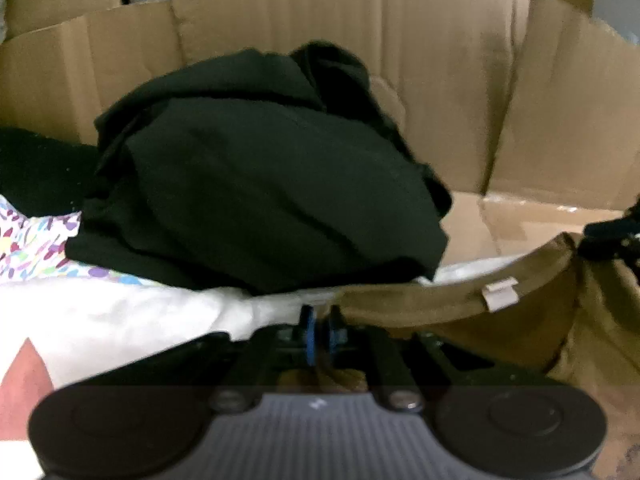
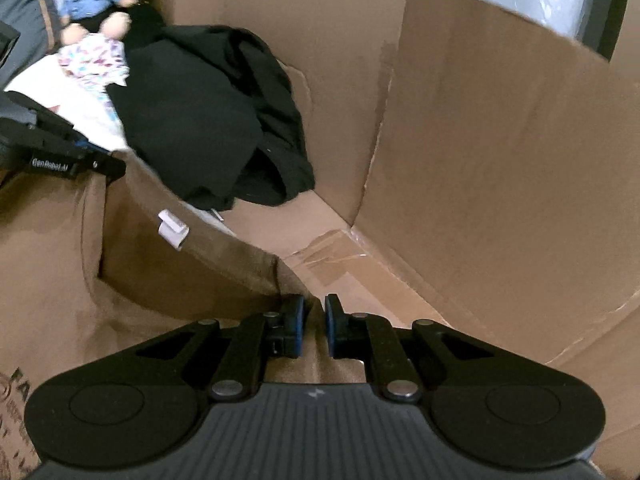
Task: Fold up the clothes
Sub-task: 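Lower the shirt onto the duvet and open both grippers, then move both open grippers over the laid-out shirt near its collar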
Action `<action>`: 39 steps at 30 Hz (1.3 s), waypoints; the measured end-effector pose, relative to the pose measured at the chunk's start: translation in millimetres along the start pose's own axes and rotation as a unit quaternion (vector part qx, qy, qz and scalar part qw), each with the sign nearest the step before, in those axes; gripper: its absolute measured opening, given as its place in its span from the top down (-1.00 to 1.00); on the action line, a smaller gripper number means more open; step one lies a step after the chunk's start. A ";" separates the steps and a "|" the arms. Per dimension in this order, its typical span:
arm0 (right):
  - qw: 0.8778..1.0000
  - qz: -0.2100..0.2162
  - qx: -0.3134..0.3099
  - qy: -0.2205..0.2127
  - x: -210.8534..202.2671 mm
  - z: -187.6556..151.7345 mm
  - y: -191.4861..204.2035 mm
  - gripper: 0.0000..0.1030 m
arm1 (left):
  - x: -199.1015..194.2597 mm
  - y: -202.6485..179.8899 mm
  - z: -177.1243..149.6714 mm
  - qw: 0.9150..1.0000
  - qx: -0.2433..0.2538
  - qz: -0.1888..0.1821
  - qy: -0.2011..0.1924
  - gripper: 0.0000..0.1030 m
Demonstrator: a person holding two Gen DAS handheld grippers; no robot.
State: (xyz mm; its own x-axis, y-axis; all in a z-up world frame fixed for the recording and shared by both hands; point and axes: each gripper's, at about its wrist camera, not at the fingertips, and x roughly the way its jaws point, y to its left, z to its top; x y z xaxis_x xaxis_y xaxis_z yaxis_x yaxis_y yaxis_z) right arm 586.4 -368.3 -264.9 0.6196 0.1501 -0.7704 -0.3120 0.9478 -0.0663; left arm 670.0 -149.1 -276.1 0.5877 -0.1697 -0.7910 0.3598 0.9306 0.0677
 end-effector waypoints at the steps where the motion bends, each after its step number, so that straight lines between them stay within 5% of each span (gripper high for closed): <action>1: 1.000 -0.003 0.006 0.003 2.4 0.9 -0.1 0.68 | -1.0 0.2 1.6 1.000 -0.006 0.008 -0.004 0.19; 3: 0.999 -0.003 0.041 -0.002 -3.1 2.0 -5.8 0.39 | -8.4 3.7 4.5 0.999 -0.017 0.017 -0.020 -0.07; 5: 0.999 -0.003 0.046 -0.012 -7.4 1.8 -8.0 0.08 | -17.6 11.0 8.3 0.999 -0.023 0.019 -0.032 -0.08; 13: 0.999 -0.017 0.036 -0.009 -21.5 -8.7 -35.9 0.08 | -39.1 41.1 -1.0 0.998 -0.021 0.050 -0.026 -0.08; 17: 0.998 -0.014 0.054 0.014 -18.9 -20.5 -51.4 0.08 | -42.4 56.7 -13.6 0.999 -0.019 0.044 -0.014 -0.29; 24: 0.998 0.008 0.051 0.020 -8.8 -33.2 -42.6 0.08 | -20.7 44.5 -29.9 0.998 0.028 0.052 -0.006 -0.31; 29: 0.999 0.004 0.027 0.017 6.8 -30.9 -27.1 0.09 | -6.9 34.0 -35.7 0.994 0.063 0.091 -0.009 -0.11; 32: 0.998 -0.051 0.023 0.018 14.4 -29.3 -27.4 0.13 | -2.9 36.3 -34.5 0.993 0.050 0.106 -0.018 0.04; 33: 0.995 -0.095 0.020 0.023 17.0 -28.5 -28.6 0.19 | -2.4 35.5 -33.9 0.991 0.052 0.119 -0.022 0.23; 35: 0.992 -0.113 0.033 0.033 18.4 -28.6 -38.3 0.30 | -4.1 40.1 -29.7 0.988 0.035 0.148 -0.023 0.63; 39: 0.994 -0.091 0.060 0.017 -0.8 -30.1 -59.0 0.30 | -16.1 52.3 -25.0 0.992 -0.014 0.122 -0.034 0.55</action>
State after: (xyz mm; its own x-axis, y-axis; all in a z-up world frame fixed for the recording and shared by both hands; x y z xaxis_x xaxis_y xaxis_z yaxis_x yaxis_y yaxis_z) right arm 582.7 -432.8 -279.4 0.6325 -0.0356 -0.7738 -0.1075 0.9852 -0.1332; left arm 661.3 -89.6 -275.0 0.7029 0.0402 -0.7102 0.1816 0.9552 0.2338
